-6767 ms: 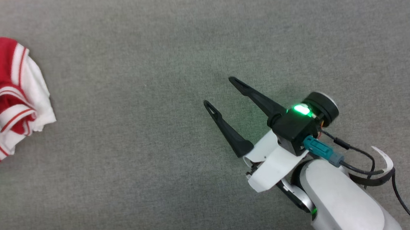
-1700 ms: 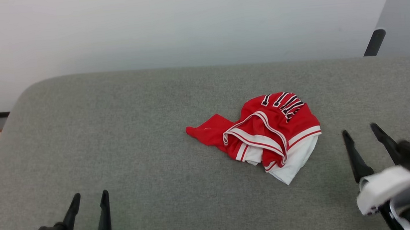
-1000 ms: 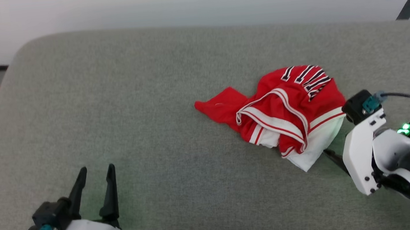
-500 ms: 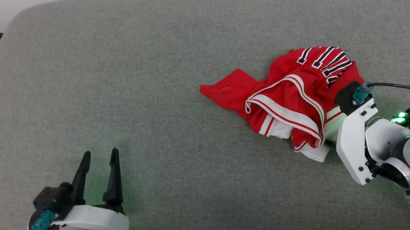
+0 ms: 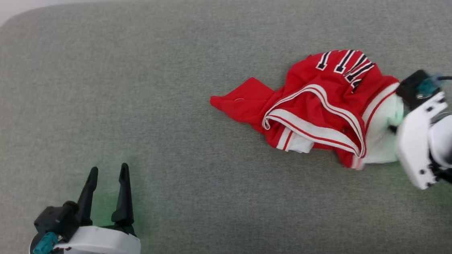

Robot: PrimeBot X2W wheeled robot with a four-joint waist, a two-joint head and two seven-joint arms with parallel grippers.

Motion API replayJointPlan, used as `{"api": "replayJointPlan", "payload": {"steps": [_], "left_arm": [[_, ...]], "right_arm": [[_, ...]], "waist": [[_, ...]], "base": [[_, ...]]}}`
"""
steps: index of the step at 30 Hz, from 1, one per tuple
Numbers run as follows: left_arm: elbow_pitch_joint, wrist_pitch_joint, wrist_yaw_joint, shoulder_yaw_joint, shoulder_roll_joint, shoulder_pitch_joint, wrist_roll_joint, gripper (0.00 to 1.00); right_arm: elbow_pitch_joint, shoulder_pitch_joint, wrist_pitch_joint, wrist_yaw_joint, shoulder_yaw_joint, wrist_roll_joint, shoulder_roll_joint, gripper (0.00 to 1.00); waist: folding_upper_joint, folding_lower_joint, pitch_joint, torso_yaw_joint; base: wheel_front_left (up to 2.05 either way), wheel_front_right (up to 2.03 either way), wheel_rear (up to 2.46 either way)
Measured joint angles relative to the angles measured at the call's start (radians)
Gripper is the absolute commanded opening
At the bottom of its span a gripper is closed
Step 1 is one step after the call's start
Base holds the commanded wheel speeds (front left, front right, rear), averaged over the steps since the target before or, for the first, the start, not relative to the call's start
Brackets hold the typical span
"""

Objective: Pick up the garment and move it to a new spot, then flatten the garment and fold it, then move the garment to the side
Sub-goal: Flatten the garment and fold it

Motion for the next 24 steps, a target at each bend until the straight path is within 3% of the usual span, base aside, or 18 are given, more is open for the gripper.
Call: {"api": "replayJointPlan", "payload": {"steps": [11, 18, 24], "left_arm": [[-0.026, 0.0, 0.0, 0.002, 0.013, 0.01, 0.0, 1.0], [-0.033, 0.0, 0.0, -0.008, 0.021, 0.009, 0.0, 1.0], [-0.032, 0.0, 0.0, -0.018, 0.033, 0.001, 0.0, 1.0]], "right_arm": [[-0.144, 0.092, 0.042, 0.0, -0.206, -0.071, -0.136, 0.0], [-0.127, 0.138, -0.007, 0.0, -0.369, -0.135, -0.088, 0.0], [-0.055, 0.183, -0.034, 0.0, -0.454, -0.243, -0.085, 0.0]], "waist": [[0.0, 0.0, -0.012, -0.035], [0.0, 0.0, -0.001, -0.038], [0.0, 0.0, 0.014, -0.027]], "base": [[0.0, 0.0, 0.0], [0.0, 0.0, 0.0], [0.0, 0.0, 0.0]]}}
